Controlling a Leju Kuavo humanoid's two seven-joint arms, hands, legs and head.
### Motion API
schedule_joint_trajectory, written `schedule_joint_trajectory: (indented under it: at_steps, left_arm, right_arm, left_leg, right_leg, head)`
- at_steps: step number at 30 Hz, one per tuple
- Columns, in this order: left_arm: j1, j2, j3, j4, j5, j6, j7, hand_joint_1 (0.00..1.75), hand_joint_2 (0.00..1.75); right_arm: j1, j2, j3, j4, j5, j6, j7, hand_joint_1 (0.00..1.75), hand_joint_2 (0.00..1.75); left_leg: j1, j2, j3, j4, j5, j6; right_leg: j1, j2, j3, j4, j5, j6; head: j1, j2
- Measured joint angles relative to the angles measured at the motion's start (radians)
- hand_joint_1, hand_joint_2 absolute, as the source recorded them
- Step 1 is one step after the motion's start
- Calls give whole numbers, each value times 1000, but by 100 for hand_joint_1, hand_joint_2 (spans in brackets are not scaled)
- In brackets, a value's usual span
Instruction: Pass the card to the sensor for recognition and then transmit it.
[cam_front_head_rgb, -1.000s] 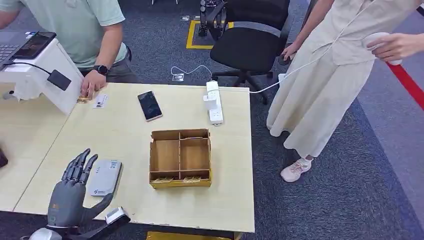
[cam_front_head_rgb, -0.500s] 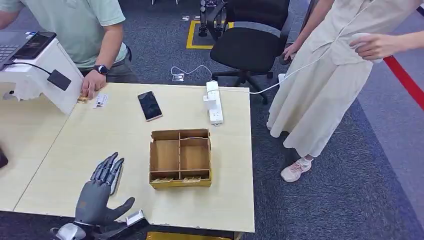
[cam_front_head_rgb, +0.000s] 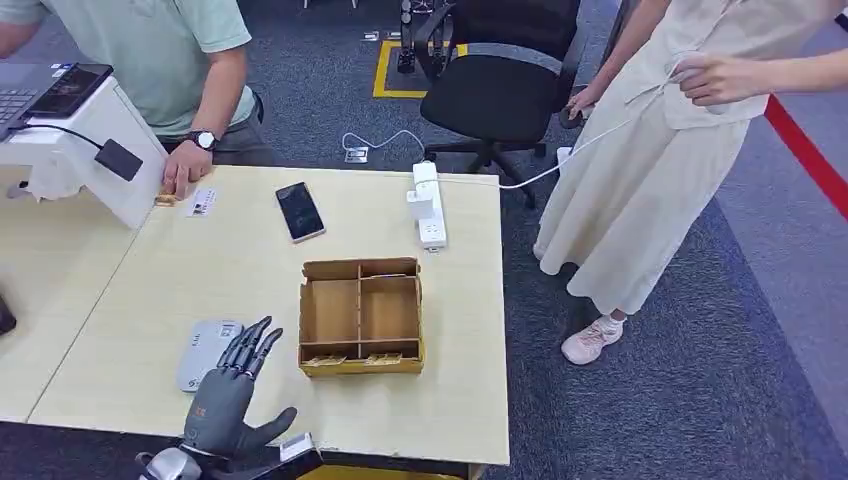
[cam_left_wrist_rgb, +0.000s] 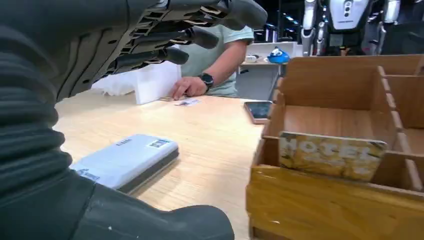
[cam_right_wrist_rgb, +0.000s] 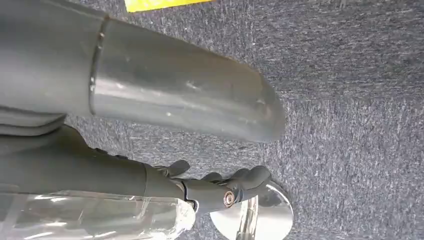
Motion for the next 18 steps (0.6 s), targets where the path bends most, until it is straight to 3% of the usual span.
schedule_joint_trajectory:
  at_steps: [9, 18]
  left_arm:
    - [-108, -52, -72, 98, -16, -4, -17, 0, 175]
    - [-165, -62, -85, 149, -54, -54, -32, 0, 175]
  right_arm:
    - [-2, 2, 19, 0, -10, -10, 5, 0, 0]
    - [-3, 3, 35, 0, -31, -11, 9, 0, 0]
  left_leg:
    - [0, 0, 0, 1, 0, 0]
    - [0, 0, 0, 1, 0, 0]
  right_leg:
    - [0, 0, 0, 0, 0, 0]
    - [0, 0, 0, 0, 0, 0]
  head:
    - [0, 0]
    - [0, 0]
